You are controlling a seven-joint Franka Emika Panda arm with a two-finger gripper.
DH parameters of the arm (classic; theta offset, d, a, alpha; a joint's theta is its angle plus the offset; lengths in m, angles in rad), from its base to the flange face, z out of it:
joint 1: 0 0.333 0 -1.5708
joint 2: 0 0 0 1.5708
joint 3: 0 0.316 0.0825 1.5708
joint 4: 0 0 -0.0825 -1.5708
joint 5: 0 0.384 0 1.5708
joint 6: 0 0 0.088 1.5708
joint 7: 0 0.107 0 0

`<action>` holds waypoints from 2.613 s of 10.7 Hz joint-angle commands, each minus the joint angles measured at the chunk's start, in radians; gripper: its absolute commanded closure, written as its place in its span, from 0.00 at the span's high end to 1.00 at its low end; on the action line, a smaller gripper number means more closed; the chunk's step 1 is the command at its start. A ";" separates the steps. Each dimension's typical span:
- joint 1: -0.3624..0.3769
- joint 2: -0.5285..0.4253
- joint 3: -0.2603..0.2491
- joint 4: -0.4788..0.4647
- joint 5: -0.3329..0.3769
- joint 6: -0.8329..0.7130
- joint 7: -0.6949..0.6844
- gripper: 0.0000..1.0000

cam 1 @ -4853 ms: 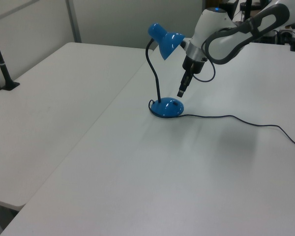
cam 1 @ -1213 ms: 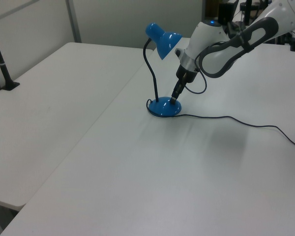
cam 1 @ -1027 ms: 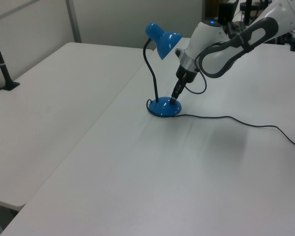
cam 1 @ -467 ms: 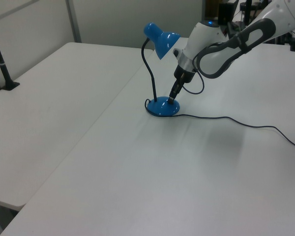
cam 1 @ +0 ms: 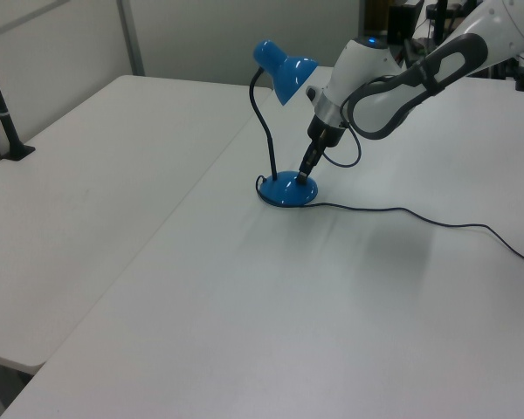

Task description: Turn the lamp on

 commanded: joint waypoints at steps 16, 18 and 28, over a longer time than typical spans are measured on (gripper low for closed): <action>-0.018 -0.118 0.008 -0.108 0.016 0.014 0.055 0.00; -0.055 -0.221 0.029 -0.174 0.017 -0.015 0.086 0.06; -0.127 -0.514 -0.086 0.087 -0.096 -1.055 0.063 1.00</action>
